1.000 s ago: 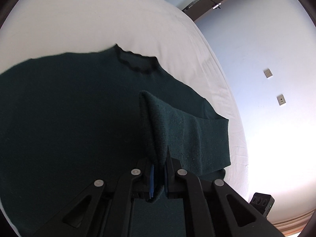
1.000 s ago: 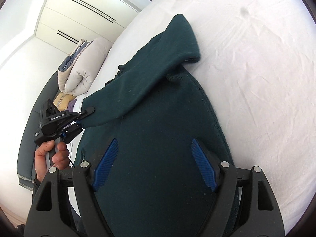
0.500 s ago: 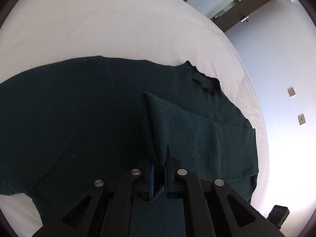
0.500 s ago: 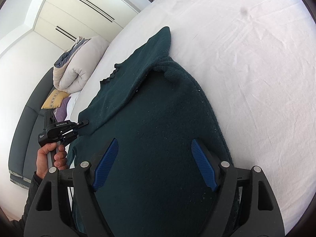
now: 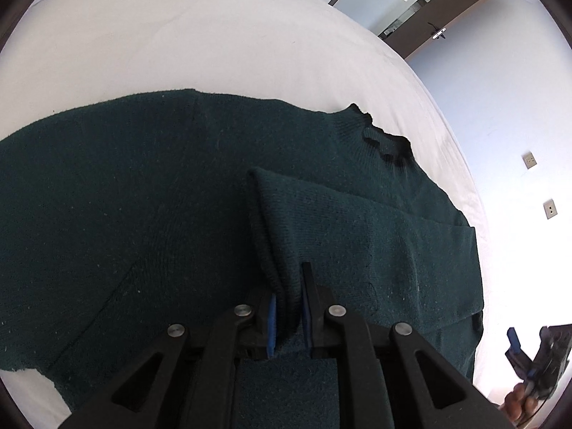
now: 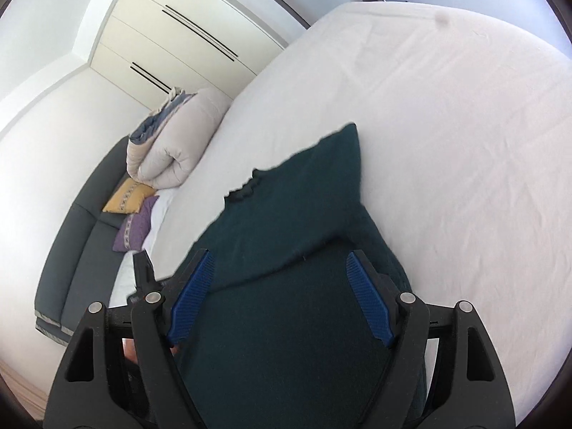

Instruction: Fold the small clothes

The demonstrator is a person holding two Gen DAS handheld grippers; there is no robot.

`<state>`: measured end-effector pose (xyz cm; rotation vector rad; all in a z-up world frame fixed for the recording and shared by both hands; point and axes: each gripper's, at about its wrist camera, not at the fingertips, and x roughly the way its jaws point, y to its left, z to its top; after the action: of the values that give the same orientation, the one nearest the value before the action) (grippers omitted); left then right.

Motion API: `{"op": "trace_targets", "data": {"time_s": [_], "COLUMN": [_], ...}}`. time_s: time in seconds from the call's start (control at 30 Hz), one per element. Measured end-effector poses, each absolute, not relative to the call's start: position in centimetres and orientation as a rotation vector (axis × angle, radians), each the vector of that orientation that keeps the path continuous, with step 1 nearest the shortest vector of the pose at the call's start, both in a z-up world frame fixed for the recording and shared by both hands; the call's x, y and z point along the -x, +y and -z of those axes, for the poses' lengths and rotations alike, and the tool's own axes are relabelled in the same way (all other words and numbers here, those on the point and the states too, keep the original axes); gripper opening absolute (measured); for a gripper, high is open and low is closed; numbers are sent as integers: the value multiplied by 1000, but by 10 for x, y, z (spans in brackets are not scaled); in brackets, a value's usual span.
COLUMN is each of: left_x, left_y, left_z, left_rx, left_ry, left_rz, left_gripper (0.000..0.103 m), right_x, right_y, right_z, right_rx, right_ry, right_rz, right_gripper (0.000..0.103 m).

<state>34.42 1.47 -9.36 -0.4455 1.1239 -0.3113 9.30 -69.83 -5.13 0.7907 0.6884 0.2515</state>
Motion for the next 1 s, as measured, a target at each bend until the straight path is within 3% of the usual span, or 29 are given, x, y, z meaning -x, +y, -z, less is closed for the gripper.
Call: {"op": "trace_targets", "data": {"time_s": [0.17, 0.47, 1.0], "left_x": [-343, -345, -342], "left_y": [18, 22, 28], "left_z": [105, 115, 116], "left_rx": [471, 491, 530], "left_ry": [1062, 986, 920], "left_rz": [357, 392, 426], "left_gripper": [15, 14, 13], "right_x": [-173, -255, -139], "right_y": [-715, -754, -732], "right_z": [52, 124, 135], "right_rx": [-866, -1064, -917], "right_ry": [733, 839, 920], "right_rz": [-340, -283, -399], "right_gripper": [76, 76, 76]}}
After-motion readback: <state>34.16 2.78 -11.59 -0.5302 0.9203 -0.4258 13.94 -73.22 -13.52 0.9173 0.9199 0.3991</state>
